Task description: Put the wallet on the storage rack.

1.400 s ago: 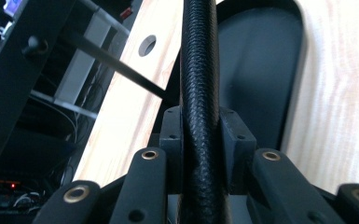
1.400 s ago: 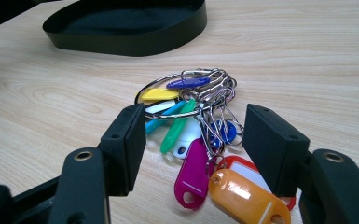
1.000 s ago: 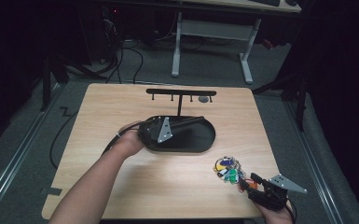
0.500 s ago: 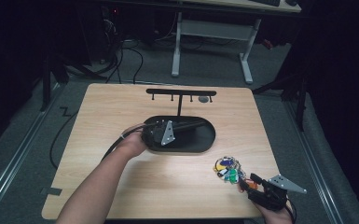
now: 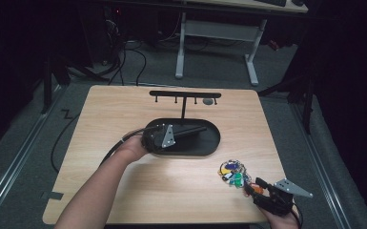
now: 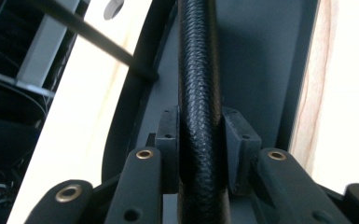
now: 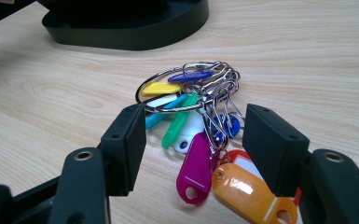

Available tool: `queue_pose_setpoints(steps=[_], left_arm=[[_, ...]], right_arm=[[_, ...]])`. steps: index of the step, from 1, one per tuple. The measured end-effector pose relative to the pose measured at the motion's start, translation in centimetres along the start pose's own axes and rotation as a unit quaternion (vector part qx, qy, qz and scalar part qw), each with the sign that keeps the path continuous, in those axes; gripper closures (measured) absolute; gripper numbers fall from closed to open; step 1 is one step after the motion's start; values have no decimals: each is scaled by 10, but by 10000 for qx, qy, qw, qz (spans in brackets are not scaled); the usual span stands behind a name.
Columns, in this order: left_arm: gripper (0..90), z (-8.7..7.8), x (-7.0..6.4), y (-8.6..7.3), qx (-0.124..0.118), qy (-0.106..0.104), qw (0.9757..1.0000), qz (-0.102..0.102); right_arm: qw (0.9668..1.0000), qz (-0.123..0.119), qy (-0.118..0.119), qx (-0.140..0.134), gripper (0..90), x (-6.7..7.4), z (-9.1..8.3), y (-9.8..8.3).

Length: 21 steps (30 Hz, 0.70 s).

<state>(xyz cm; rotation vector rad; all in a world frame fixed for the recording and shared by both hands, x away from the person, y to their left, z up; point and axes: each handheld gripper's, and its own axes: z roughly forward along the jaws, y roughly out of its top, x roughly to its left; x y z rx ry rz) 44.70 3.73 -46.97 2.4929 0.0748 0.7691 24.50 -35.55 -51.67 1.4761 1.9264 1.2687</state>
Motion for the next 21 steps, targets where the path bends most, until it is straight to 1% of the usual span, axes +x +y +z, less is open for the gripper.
queue_pose_setpoints(steps=[1,3,5,9,11,13,16,19,21], left_arm=[[696,-1,0,-1,23,-42,10000,-12],[670,-3,-2,-3,59,-61,10000,9],[660,-5,-4,-5,105,-67,9999,-26],[649,-7,-9,-9,49,-122,9999,-89],[646,-6,-11,-11,20,-197,9997,-166],[632,-6,-13,-11,78,-256,9995,-188],[610,-4,-17,-12,84,-290,9993,-218],[591,-2,-16,-15,91,-312,9989,-349],[603,-1,-15,-16,59,-291,9987,-409]], right_arm=[[10000,-10,1,-4,402,0,0,0],[10000,-42,2,-9,401,0,0,0],[10000,-41,2,-12,401,1,-1,0],[10000,-27,1,-14,401,1,-1,0],[10000,-37,2,-12,401,1,-1,0],[10000,-34,1,-7,401,2,-1,0],[10000,-36,2,-10,401,2,-1,0],[10000,-36,7,-7,401,1,0,0],[10000,-32,10,2,402,1,0,0]])
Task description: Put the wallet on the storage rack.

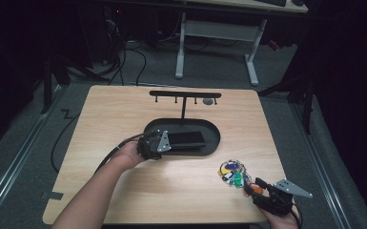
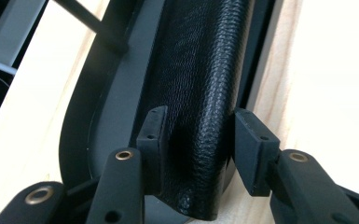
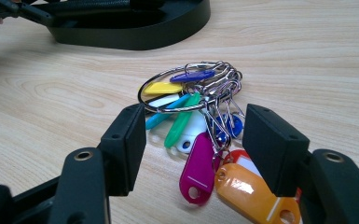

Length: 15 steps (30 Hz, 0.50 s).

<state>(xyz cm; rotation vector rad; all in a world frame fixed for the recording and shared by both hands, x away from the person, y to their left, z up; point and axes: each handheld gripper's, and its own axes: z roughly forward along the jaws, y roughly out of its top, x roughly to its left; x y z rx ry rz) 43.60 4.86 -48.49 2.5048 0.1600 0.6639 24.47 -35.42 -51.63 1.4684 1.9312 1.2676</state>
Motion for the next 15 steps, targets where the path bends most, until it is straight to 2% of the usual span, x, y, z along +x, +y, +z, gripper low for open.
queue_pose_setpoints(steps=[1,4,9,12,15], left_arm=[[652,0,1,0,-27,18,10000,15],[670,2,5,5,-39,95,9999,-81],[678,9,10,11,52,126,9999,-7],[670,13,13,10,31,121,9999,-118],[644,14,16,9,112,82,9996,-244]], right_arm=[[10000,0,2,3,401,1,0,0],[10000,2,7,11,402,1,0,0],[10000,23,11,23,401,0,1,-1],[10000,19,13,23,401,-1,0,-1],[10000,34,16,28,401,-2,1,-1]])
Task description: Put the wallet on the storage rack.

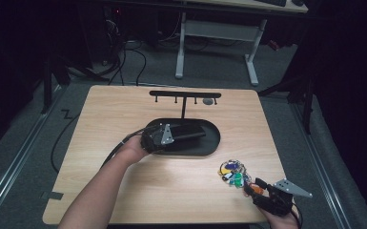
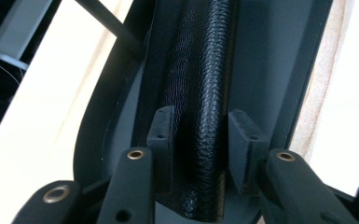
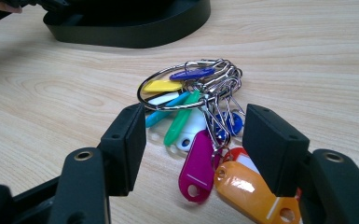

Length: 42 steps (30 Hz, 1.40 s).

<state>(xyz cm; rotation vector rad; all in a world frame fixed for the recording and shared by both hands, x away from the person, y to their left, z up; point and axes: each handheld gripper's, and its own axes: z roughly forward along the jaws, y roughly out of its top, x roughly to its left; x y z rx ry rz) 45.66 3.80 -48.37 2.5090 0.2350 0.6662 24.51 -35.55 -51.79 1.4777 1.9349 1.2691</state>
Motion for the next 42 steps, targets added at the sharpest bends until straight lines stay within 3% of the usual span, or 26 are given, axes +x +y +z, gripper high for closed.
queue_pose_setpoints(steps=[4,8,17,25,30,36,42], left_arm=[[537,0,1,-1,145,-98,9997,-170],[501,-11,7,-1,-31,-94,9983,-575],[505,-27,2,-2,-130,34,9984,-557],[508,-44,-17,-24,-455,43,9945,-942],[511,-57,-30,-45,-670,-7,9885,-1357],[519,-72,-52,-69,-883,20,9820,-1672],[521,-87,-67,-92,-1013,39,9720,-2119]], right_arm=[[10000,5,2,7,401,0,0,0],[10000,13,-5,11,401,1,0,0],[10000,-37,-17,-18,401,2,-1,1],[10000,-65,-12,-19,401,3,0,2],[10000,-56,-12,-14,401,3,0,2],[10000,-67,-3,-8,401,4,1,2],[10000,-90,9,-7,401,5,1,3]])
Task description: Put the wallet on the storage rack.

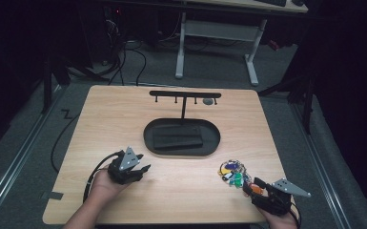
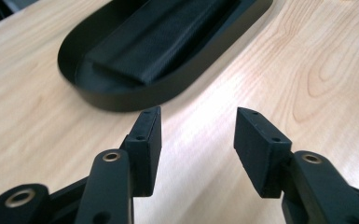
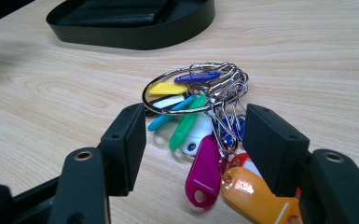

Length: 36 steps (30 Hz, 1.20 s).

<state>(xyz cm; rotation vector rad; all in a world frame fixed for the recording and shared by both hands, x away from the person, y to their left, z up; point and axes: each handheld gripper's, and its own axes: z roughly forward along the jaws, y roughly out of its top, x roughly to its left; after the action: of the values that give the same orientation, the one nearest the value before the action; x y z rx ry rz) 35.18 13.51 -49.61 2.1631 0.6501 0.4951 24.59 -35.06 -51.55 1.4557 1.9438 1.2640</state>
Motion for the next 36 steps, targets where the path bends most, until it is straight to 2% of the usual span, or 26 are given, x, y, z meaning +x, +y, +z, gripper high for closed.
queue_pose_setpoints(steps=[2,4,7,10,12,16,19,24,30,32,36], left_arm=[[520,-8,-2,-7,-45,-23,9998,-204],[519,-16,-5,-15,-200,-15,9991,-368],[517,-23,-14,-29,-234,55,9980,-582],[515,-28,-23,-42,-191,-80,9962,-849],[496,-32,-30,-44,-147,-57,9964,-828],[472,-39,-42,-47,-115,25,9980,-623],[442,-38,-42,-49,-75,26,9988,-475],[419,-36,-28,-51,-189,-3,9965,-815],[417,-40,-27,-54,-228,28,9969,-754],[416,-42,-27,-53,-260,49,9969,-744],[416,-43,-28,-53,-302,43,9969,-730]], right_arm=[[10000,0,-1,-5,402,0,0,0],[10000,8,0,1,402,0,0,0],[10000,8,5,3,402,0,1,0],[10000,11,10,-3,403,0,0,0],[10000,10,6,-10,404,1,0,0],[10000,0,7,-4,405,0,0,0],[10000,16,19,3,405,0,1,0],[9999,-75,67,-1,403,4,5,2],[9994,-270,183,94,408,18,14,10],[9987,-388,243,219,423,27,18,14],[9978,-449,268,413,433,32,23,18]])
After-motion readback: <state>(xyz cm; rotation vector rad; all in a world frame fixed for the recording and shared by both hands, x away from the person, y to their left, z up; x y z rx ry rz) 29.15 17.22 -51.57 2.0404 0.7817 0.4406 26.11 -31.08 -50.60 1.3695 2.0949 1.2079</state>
